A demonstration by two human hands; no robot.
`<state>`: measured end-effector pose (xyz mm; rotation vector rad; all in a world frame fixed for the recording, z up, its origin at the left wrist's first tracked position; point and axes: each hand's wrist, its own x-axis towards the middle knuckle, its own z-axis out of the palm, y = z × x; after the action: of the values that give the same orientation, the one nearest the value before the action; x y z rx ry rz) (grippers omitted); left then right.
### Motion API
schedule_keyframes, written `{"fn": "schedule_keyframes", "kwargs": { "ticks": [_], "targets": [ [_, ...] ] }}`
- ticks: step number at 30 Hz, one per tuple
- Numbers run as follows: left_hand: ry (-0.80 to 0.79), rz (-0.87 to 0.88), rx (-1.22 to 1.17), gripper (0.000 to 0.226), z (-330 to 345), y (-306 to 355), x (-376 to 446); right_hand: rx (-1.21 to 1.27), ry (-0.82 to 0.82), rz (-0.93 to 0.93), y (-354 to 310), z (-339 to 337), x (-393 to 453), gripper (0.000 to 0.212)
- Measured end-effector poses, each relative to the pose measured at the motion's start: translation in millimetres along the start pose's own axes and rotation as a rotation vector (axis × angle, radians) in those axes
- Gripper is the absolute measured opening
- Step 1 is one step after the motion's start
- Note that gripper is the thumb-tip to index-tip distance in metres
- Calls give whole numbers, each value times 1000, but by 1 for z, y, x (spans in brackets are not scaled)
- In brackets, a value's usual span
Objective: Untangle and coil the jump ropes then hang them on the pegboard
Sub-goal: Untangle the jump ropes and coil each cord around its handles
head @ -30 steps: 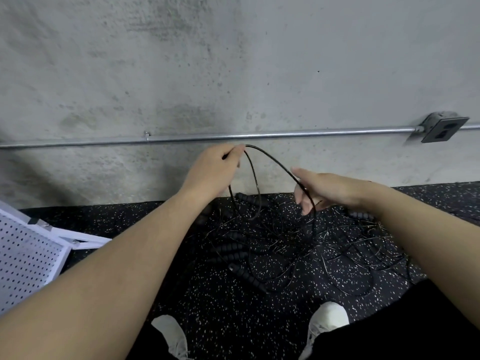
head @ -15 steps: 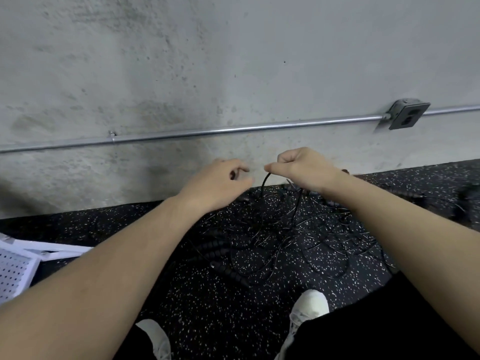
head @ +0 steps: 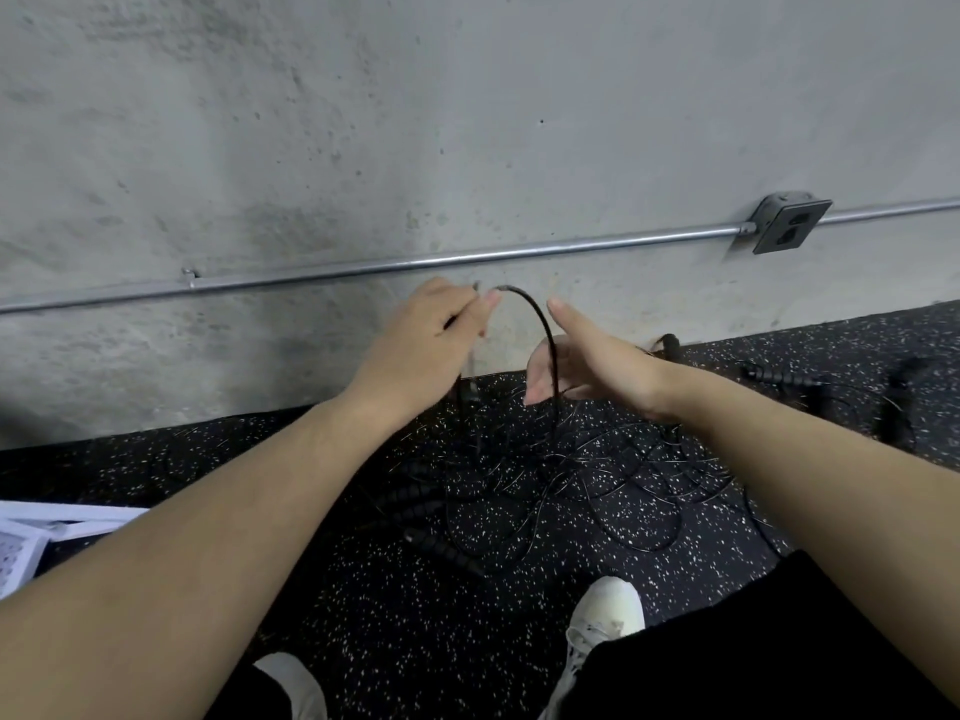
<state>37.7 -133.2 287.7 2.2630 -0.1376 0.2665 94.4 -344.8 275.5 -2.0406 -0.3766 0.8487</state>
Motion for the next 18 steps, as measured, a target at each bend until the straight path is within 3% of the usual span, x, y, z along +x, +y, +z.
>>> {"fn": "schedule_keyframes", "kwargs": {
  "ticks": [5, 9, 13, 15, 18],
  "targets": [
    [112, -63, -55, 37, -9, -11, 4, -22, 91, 82, 1, -8, -2, 88],
    [165, -86, -162, 35, -10, -15, 4, 32, 212, 87, -7, -10, -7, 67],
    [-51, -225, 6, 34, -13, -20, 3, 221, 471, -25, -11, -19, -5, 54],
    [-188, -285, 131, 33, -14, -23, -1, 181, 514, -41, -13, -23, -8, 52],
    [-234, -235, 141, 37, -6, -16, -4, 31, 484, -93, -17, -19, -10, 50]
  ]
}}
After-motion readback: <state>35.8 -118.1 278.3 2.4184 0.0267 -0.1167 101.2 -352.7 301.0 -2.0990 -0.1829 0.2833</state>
